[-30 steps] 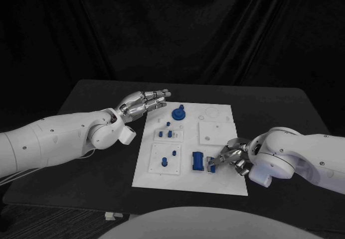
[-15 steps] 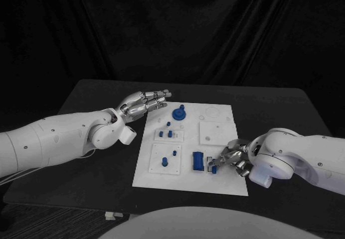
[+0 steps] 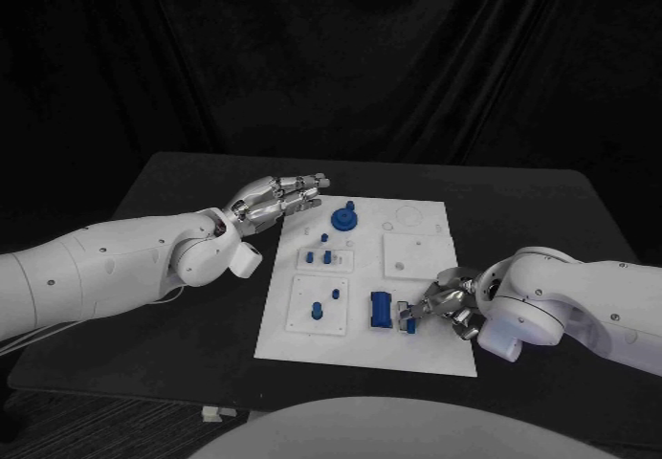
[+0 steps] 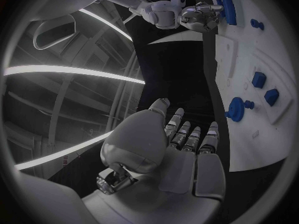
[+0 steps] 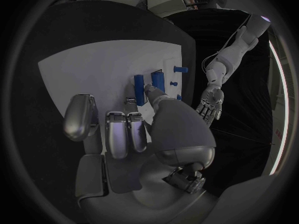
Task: Assemble the parts on the task board
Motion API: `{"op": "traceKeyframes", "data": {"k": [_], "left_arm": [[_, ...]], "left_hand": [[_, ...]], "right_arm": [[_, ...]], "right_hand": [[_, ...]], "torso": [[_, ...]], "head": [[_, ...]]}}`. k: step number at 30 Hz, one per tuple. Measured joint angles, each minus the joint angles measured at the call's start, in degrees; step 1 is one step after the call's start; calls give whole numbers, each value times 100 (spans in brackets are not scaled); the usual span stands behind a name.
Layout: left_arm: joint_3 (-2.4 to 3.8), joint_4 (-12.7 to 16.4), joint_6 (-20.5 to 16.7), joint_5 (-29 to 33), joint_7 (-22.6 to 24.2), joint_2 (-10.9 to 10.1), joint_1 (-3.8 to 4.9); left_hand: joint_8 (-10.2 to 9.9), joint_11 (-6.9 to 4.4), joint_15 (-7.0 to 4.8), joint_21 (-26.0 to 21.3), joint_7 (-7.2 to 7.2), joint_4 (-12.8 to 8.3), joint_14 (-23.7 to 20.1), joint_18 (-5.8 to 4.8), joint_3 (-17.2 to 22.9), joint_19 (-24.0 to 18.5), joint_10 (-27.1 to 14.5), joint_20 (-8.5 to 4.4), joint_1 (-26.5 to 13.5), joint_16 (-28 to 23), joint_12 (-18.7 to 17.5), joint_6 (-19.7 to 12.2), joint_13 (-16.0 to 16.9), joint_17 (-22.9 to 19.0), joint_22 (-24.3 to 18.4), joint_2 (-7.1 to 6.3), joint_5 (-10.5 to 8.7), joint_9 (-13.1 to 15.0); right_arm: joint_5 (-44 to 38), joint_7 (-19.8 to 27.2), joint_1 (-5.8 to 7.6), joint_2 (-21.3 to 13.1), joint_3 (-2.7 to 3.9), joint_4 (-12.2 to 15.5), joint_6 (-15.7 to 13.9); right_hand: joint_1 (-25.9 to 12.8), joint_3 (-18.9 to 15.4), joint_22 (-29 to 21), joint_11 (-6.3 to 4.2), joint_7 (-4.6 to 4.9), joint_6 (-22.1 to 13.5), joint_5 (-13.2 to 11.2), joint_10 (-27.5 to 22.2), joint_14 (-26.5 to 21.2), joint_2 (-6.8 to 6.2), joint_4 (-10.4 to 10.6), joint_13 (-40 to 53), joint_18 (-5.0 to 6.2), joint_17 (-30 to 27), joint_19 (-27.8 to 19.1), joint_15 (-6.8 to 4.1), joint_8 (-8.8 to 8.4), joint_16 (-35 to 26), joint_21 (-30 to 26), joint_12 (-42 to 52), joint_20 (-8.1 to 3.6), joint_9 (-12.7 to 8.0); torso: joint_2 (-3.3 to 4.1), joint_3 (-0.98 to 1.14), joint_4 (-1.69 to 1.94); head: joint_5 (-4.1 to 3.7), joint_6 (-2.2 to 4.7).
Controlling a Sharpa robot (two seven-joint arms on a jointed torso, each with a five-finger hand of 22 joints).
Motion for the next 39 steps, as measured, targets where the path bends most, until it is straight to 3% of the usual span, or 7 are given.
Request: {"op": "traceKeyframes", "data": {"k": [5, 14, 23, 26, 33, 39], "left_arm": [[0, -2, 11, 0, -15, -2, -4], [0, -5, 40, 0, -51, 3, -8], [0, -17, 70, 0, -86, 11, -12], [0, -22, 79, 0, -95, 15, -13], [0, -35, 99, 0, -115, 23, -16], [0, -46, 114, 0, -133, 23, -21]], "left_hand": [[0, 21, 0, 0, 0, 16, 0, 0, 16, 0, -21, 0, 15, 0, 0, 0, 0, 0, 0, -15, 0, 0], [0, 21, 21, 0, 0, -15, 21, 0, 47, 21, -21, 22, 30, 0, 0, 0, 0, 0, 0, -30, 22, 0], [0, 21, 21, 0, 0, -39, 21, 0, 103, 21, -21, 21, 53, 0, 0, 0, 0, 0, 0, -7, 49, 0], [0, 20, 21, 0, 0, -39, 21, -1, 103, 42, -21, 0, 71, 0, 0, 0, 0, 0, 0, -25, 49, 0], [0, 20, 21, 0, 0, -63, 21, 0, 127, 42, -21, 0, 75, 0, 0, 0, 0, 0, 0, -29, 48, 0], [0, 20, 21, 0, 0, -64, 20, 0, 134, 42, -21, 0, 75, 0, 0, 0, 0, 0, 0, -30, 48, 0]], "right_arm": [[-30, 18, -1, -7, 0, 22, -56], [-70, 33, -1, -18, 1, 41, -80], [-155, 62, -1, -13, 2, 56, -79], [-179, 70, -1, -6, 2, 63, -78], [-216, 92, -1, -6, 2, 70, -82], [-270, 134, -1, -32, 2, 100, -132]], "right_hand": [[0, -67, 0, 0, 0, 0, 0, 0, 0, 0, 23, 0, 0, 0, -8, 0, 105, 0, 0, 0, -8, 69], [-24, -346, -1, 0, -21, -186, -116, 0, 0, -24, 176, 0, 1, 0, -59, 0, 504, 0, -132, 0, -17, 381], [-146, -563, -1, 0, 2, -385, -449, 0, 0, -40, 362, -1, 1, 0, -59, 0, 808, 0, -132, 0, -17, 596], [-169, -637, -1, 0, -31, -421, -559, 0, 0, -57, 404, -1, 0, 0, -59, 0, 922, 0, -132, 0, -17, 679], [-195, -685, -1, 0, -24, -488, -643, 0, 0, -31, 452, -1, 1, 0, -59, 0, 1078, 0, -155, 0, -17, 804], [-195, -804, -1, -23, -50, -687, -643, 22, 0, -31, 539, -1, 1, 0, -80, 0, 1408, 0, -155, 0, -38, 1046]], "torso": [[2, 0, -1], [2, 3, -4], [-1, 1, -7], [0, -1, -7], [1, -1, -3], [1, -2, -1]], "head": [[0, 0], [9, 0], [16, 0], [14, 0], [11, 0], [14, 0]]}}
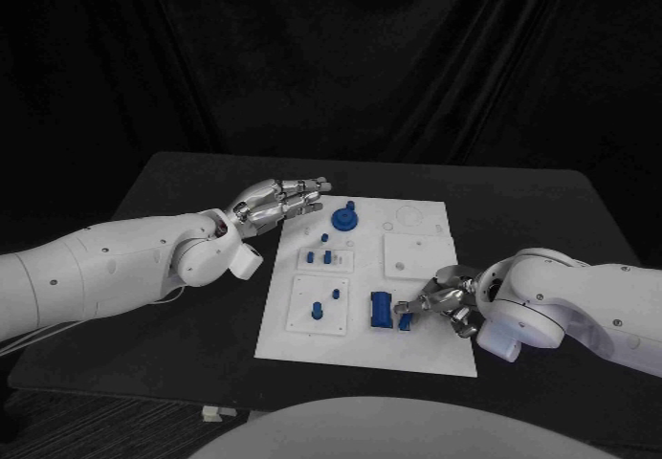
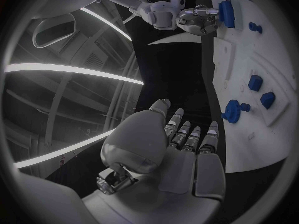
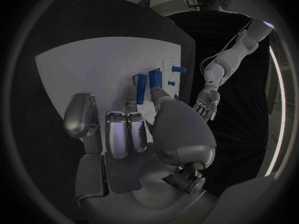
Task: Assemble the parts on the task board
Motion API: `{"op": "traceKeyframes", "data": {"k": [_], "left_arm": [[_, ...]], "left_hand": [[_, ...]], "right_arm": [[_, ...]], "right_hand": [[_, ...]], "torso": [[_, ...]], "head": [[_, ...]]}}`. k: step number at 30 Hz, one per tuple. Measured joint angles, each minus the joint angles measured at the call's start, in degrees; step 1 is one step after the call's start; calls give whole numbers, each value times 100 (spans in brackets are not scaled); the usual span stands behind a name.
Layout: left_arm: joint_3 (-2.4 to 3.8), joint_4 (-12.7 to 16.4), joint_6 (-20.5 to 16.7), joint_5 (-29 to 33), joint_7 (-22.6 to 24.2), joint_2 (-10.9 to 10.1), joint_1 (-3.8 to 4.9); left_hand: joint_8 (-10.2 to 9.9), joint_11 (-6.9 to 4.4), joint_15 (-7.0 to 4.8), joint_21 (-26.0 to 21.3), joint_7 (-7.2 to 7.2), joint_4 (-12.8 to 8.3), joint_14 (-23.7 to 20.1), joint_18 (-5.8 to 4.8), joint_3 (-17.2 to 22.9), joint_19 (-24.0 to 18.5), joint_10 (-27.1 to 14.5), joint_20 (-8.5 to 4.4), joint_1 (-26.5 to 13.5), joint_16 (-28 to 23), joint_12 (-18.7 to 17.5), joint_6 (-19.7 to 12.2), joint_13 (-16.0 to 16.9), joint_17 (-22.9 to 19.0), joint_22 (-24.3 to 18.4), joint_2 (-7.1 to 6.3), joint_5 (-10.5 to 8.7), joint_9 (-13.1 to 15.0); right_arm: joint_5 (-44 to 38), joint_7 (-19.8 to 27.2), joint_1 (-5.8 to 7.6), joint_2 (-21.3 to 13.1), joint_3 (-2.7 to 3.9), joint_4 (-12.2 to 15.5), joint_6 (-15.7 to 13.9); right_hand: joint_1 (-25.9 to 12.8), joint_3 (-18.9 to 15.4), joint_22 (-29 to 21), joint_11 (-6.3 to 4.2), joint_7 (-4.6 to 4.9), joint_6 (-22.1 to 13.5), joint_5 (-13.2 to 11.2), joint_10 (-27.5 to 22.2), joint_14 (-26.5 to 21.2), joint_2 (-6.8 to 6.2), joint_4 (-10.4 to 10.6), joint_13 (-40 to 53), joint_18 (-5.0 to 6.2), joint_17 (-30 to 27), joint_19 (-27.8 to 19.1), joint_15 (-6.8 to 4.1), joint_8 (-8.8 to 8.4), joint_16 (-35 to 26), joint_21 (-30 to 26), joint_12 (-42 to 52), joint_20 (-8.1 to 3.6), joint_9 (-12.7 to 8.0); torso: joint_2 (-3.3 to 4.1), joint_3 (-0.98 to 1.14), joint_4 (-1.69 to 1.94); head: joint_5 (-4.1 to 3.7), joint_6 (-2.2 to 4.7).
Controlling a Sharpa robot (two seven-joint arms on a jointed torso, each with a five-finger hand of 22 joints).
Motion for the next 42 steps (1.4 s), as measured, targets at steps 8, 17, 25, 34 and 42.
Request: {"op": "traceKeyframes", "data": {"k": [8, 17, 25, 34, 42], "left_arm": [[0, -12, 29, 0, -26, 4, -10], [0, -20, 58, 0, -50, 11, -18], [0, -22, 76, 0, -65, 13, -24], [0, -28, 94, 0, -77, 20, -29], [0, -24, 105, 0, -84, 18, -33]], "left_hand": [[0, 0, 0, 0, 0, -24, 0, 0, 49, 0, 0, 0, 23, 0, 0, 0, 0, 0, 0, 23, -2, 0], [0, 0, 20, 23, 0, -30, 21, 0, 87, 0, 0, 0, 46, 23, 0, 0, 0, 5, 0, 0, -4, 0], [0, 0, 20, 23, 0, -38, 21, 0, 127, 0, 0, 0, 45, 23, 0, 0, 0, 4, 5, 0, -4, 0], [0, 0, 20, 23, 0, -38, 20, 0, 127, -1, 0, 0, 46, 23, 0, 0, 0, 9, 6, 0, -4, 0], [0, 0, 20, 23, 0, -62, 20, 0, 151, -1, 0, 0, 46, 23, 0, 0, 0, 8, 6, 0, -4, 0]], "right_arm": [[-189, 45, 0, -33, 0, 52, -74], [-380, 49, 0, -32, 12, 73, -65], [-454, 65, 0, -22, 10, 82, -62], [-499, 63, 0, -16, 3, 66, -60], [-515, 82, 0, -23, 3, 68, -68]], "right_hand": [[279, 55, 2, -64, -79, -213, 803, -2, 2, 120, -91, 0, -1, 0, -32, -65, 494, 0, -46, 0, -32, 421], [742, 465, 4, -123, -145, -410, 2091, -20, -9, 109, -461, 0, -1, 0, -51, -94, 750, 0, -83, 0, -51, 707], [841, 603, 4, -143, -174, -441, 2136, 0, 10, 208, -537, 4, -1, 0, -29, -113, 820, 0, -83, 0, -73, 786], [588, 578, 3, -143, -175, -441, 1451, 0, 10, 96, -370, 4, -1, 0, -29, -113, 970, 0, -83, 0, -73, 933], [349, 354, 3, -143, -175, -441, 253, 0, 10, 17, -115, 3, -1, 0, -29, -113, 1090, 0, -83, 0, -73, 1073]], "torso": [[-2, 0, 1], [-3, 2, 1], [-5, 3, 1], [-3, 3, 1], [-2, 3, 7]], "head": [[-15, 0], [-26, 0], [-21, 0], [-34, 0], [-25, 0]]}}
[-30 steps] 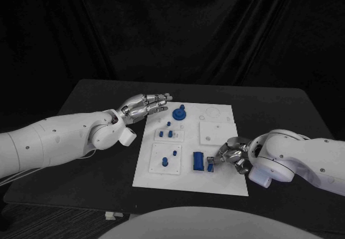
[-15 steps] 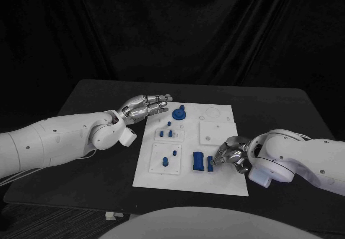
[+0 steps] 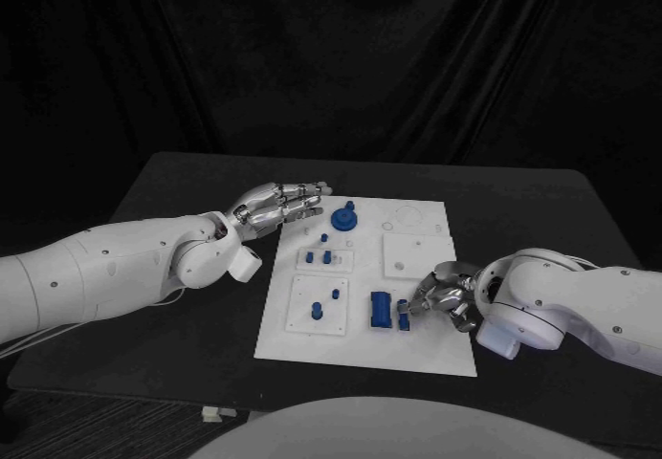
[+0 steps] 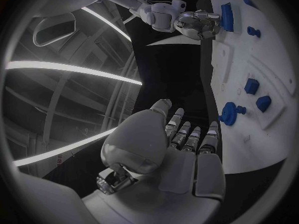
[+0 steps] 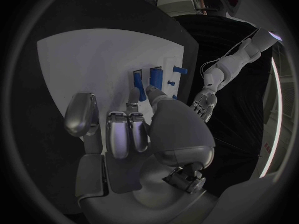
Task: Assemble the parts on the task board
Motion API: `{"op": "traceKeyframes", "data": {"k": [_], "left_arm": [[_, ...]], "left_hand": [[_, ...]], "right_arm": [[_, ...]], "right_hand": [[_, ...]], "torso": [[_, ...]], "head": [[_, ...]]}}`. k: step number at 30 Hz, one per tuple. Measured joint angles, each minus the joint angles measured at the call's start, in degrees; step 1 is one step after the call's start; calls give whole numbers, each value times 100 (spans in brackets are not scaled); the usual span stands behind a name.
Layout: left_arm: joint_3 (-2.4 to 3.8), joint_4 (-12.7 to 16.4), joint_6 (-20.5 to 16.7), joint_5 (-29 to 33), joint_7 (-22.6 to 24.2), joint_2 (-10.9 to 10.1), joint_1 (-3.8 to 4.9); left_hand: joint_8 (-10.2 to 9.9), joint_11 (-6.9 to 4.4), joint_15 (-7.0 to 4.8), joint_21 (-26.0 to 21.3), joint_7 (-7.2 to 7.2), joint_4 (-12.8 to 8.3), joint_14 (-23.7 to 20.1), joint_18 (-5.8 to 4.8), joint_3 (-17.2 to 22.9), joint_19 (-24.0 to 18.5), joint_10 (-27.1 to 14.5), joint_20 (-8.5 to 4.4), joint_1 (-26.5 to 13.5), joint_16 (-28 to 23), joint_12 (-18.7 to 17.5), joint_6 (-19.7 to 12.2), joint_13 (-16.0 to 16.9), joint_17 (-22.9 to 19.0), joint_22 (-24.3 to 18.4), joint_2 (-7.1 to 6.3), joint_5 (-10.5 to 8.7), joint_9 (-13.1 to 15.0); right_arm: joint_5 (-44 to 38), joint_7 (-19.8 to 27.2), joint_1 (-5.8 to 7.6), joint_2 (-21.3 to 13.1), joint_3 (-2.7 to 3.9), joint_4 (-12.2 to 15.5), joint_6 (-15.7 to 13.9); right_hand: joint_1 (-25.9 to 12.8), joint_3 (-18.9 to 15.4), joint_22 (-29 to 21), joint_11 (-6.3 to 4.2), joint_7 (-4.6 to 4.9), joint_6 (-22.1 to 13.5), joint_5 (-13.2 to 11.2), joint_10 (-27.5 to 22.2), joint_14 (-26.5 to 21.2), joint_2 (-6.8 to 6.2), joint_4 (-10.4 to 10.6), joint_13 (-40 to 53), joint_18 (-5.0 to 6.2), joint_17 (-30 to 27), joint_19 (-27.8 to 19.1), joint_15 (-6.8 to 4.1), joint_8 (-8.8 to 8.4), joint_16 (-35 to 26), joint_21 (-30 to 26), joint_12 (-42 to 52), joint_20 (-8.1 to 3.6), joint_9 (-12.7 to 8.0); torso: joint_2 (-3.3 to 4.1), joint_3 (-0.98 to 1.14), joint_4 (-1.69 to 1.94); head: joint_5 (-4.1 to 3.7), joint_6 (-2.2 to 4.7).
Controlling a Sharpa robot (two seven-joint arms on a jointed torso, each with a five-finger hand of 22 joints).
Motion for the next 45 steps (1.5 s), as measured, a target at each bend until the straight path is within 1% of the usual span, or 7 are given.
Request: {"op": "traceKeyframes", "data": {"k": [15, 20, 24, 26, 32, 36, 45], "left_arm": [[0, 46, -9, 0, 13, -73, -2], [0, 49, -31, 0, 50, -72, -2], [0, 56, -58, 0, 102, -81, -2], [0, 60, -77, 0, 134, -95, -2], [0, 68, -123, 0, 207, -121, -2], [0, 74, -142, 0, 239, -128, -2], [1, 86, -168, 0, 284, -146, -3]], "left_hand": [[12, 20, 20, 0, 20, -14, 20, 0, 81, 33, 20, 10, 0, 0, 56, 41, 7, 5, 8, 0, 23, 8], [32, 43, 21, 0, 19, -35, 20, 0, 140, 43, 43, 0, 22, 0, 78, 83, 12, 5, 14, -22, 80, 8], [32, 43, 21, 0, 22, -32, 20, 0, 143, 43, 44, 0, 22, 0, 78, 85, 12, 4, 14, -22, 82, 8], [32, 43, 20, 0, 40, -47, 20, 0, 158, 43, 44, 0, 22, 0, 78, 103, 12, 4, 14, -22, 82, 8], [32, 52, 20, 0, 37, -63, 20, 0, 173, 43, 95, 0, 52, 0, 162, 148, 28, 4, 9, -52, 82, 15], [54, 52, 20, 0, 30, -47, 20, 1, 189, 43, 95, 0, 52, 0, 162, 154, 28, 3, 4, -52, 82, 14], [54, 52, 20, 0, 30, -63, 20, 0, 205, 43, 94, 0, 52, 0, 161, 154, 33, 3, -20, -52, 82, 14]], "right_arm": [[-217, 913, 159, -712, 1, 631, -634], [-700, 1519, 189, -890, -1, 709, -885], [-1266, 1923, 177, -934, -3, 660, -959], [-1563, 2074, 130, -959, 1, 620, -965], [-2435, 2417, -102, -982, -8, 475, -946], [-2845, 2533, -219, -952, -7, 408, -910], [-3433, 2656, -332, -878, -7, 335, -816]], "right_hand": [[369, 93, -1, 0, 8, 122, 328, 0, 0, 27, -93, -1, 0, 0, 134, 0, -307, 0, 425, 0, -51, -351], [608, 284, -1, 108, 205, 83, 722, -2, -3, 70, 101, -1, 0, 0, 230, 64, -1261, 0, 608, 0, 4, -1229], [329, 181, -1, 223, 370, 127, 404, -2, -7, 91, 618, -2, 0, 0, 286, 175, -2102, 0, 808, 0, 125, -1996], [307, 126, -1, 173, 301, 221, 303, -10, -9, 111, 776, -2, 0, 0, 303, 111, -2507, 0, 928, 0, 109, -2384], [230, 55, -2, 91, 280, 241, 229, 9, -5, 97, 796, -2, 0, 0, 304, 73, -2922, 0, 951, 0, 64, -2799], [615, 130, -2, 10, 178, 185, 796, -13, 0, 1, 674, -2, -95, 0, 305, 28, -3207, 0, 1018, 0, 19, -3094], [999, 192, -2, -113, 48, 54, 856, -10, -10, -125, 499, -2, -94, 0, 297, -72, -3554, 0, 1067, 0, -74, -3459]], "torso": [[3, -1, -6], [2, -1, -6], [1, -2, -6], [1, -2, -5], [-1, -4, -10], [-3, -6, -11], [1, 5, -9]], "head": [[-18, 0], [-10, 0], [-23, 0], [-50, 0], [-72, 0], [-66, 0], [-50, 0]]}}
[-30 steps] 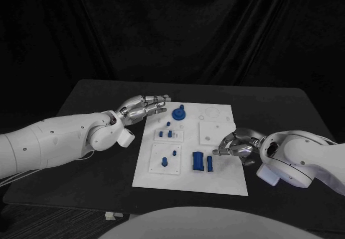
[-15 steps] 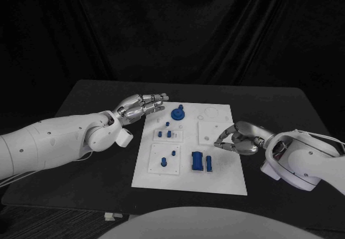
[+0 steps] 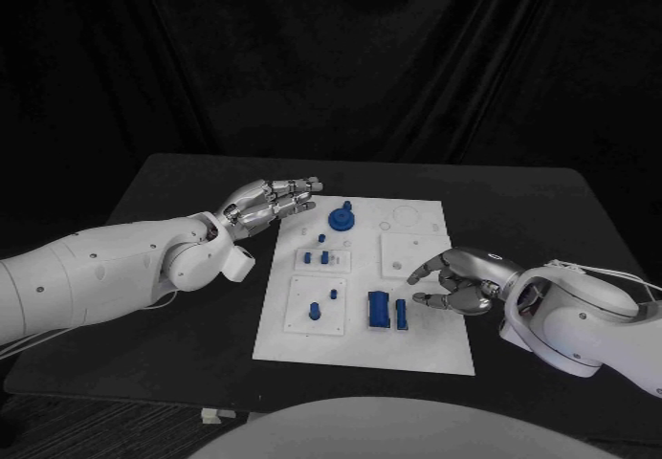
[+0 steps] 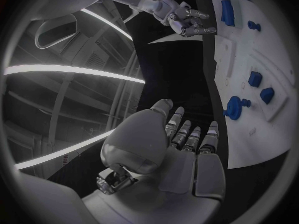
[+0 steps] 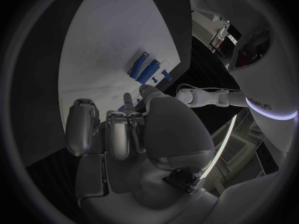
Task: Assemble the parts on the task board
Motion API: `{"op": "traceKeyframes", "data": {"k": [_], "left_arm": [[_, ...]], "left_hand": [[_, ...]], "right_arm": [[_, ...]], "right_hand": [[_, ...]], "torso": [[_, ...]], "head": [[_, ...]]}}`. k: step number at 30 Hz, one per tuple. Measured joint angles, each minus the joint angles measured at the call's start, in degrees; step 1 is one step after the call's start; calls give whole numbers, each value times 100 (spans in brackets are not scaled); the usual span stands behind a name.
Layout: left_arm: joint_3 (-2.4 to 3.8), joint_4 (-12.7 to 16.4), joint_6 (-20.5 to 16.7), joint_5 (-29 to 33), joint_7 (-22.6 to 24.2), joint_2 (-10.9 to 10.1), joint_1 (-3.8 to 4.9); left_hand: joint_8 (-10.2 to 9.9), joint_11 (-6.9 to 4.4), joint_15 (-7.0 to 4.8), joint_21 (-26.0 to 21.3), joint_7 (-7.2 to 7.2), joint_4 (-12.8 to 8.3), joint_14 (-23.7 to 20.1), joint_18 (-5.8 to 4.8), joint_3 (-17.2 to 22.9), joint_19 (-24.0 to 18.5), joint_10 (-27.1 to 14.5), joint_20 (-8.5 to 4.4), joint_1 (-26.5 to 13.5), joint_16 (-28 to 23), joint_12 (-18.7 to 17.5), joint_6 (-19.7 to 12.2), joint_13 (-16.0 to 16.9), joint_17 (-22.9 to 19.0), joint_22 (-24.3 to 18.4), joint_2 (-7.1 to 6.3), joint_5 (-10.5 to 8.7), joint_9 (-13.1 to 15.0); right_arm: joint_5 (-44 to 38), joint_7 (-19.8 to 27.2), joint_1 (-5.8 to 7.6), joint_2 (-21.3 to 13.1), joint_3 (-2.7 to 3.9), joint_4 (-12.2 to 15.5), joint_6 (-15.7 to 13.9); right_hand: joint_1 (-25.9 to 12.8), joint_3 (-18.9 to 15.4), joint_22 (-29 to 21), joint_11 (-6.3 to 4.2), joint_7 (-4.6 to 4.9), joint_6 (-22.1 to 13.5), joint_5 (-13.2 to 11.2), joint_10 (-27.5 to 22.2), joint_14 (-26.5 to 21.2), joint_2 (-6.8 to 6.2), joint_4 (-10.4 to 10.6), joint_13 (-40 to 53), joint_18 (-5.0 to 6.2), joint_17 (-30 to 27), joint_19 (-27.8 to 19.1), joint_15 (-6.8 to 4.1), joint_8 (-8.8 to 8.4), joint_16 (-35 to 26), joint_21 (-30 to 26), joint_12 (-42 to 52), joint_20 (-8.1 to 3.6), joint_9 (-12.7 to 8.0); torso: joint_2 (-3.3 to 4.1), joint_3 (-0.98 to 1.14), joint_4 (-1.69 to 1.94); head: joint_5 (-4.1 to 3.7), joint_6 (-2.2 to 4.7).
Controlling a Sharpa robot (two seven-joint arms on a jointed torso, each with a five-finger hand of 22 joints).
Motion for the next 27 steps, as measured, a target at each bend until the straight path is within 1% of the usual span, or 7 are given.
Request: {"op": "traceKeyframes", "data": {"k": [1, 3, 8, 9, 11, 19, 27], "left_arm": [[0, 0, -2, 0, 2, -3, 0], [0, 1, -5, 0, 7, -7, 0], [-1, 4, -7, 0, 11, -8, -1], [-2, 4, -7, 0, 12, -8, -1], [-2, 4, -7, 0, 12, -8, -2], [-2, 3, -4, 0, 8, -6, -7], [-1, 1, -1, 0, -3, -6, -11]], "left_hand": [[0, 0, 0, 0, 0, 0, 0, 0, 0, 0, 0, 0, 0, 0, 0, 0, 0, 0, 0, 0, 0, 0], [0, 0, 0, 0, 0, 0, 0, 0, 0, 0, 0, 0, 0, 0, 0, 0, 0, 0, 0, 0, 0, 0], [0, -20, 0, 0, 20, 0, 0, 0, 0, 0, 20, 0, -4, 0, 22, 20, -1, 0, 0, -4, 0, 0], [0, -20, 0, 0, 20, 0, 0, 0, 0, 0, 20, 0, -24, 0, 22, 20, -1, -1, 0, -24, 0, 0], [0, -20, 0, 0, 20, 0, 0, 0, 0, 0, 20, 0, -24, 0, 22, 20, -1, -1, 0, -24, 0, -1], [0, -1, 0, 0, -1, 1, 0, 0, 32, -1, 39, 0, -24, 0, 22, 41, -1, -1, 1, -24, 25, 6], [0, -1, 0, 0, -1, 1, 0, 0, 33, -1, 39, 0, -24, 0, 22, 41, -1, -1, 1, -23, 24, 6]], "right_arm": [[-31, 4, -4, 6, 0, -4, 9], [-93, 12, -13, 23, 0, -16, 28], [-188, 21, -30, 64, 1, -31, 65], [-206, 24, -37, 72, 1, -31, 72], [-227, 27, -47, 81, 1, -31, 82], [-279, 41, -87, 113, 1, -34, 112], [-300, 42, -152, 154, 1, -46, 155]], "right_hand": [[36, 14, 0, 0, -1, -1, 0, 0, 9, -35, -35, 0, 1, 0, 1, -9, -21, 0, 0, 0, 0, -33], [153, 29, 0, 0, -32, -32, 0, 0, 21, -59, -128, 0, 0, 0, 20, -21, -96, 0, 0, 0, -19, -99], [217, 46, 0, 0, -31, -32, 0, 0, 21, -91, -191, 0, 1, 0, 20, -21, -102, 0, 0, 0, -19, -156], [252, 44, 0, 0, -31, -32, 0, 0, 21, -71, -221, 0, 1, 0, 20, -21, -102, 0, 18, 0, -19, -163], [312, 56, 0, 0, -24, 56, 0, 0, 21, -85, -275, 0, 1, 0, 20, -21, -102, 0, 22, 0, -19, -182], [311, 63, 0, 0, -15, 144, 0, 0, 21, -85, -282, 0, 1, 0, 20, -21, -102, 0, 22, 0, -18, -194], [311, 78, 0, 1, -15, 144, 23, 0, 21, -85, -297, -1, 2, 0, 20, -21, -102, 0, 22, 0, -18, -202]], "torso": [[2, 0, -1], [3, 0, -5], [7, -1, -9], [7, -1, -6], [6, -1, -2], [2, -3, 8], [1, -7, 2]], "head": [[7, 0], [21, 0], [12, 0], [5, 0], [-8, 0], [-13, 0], [58, 0]]}}
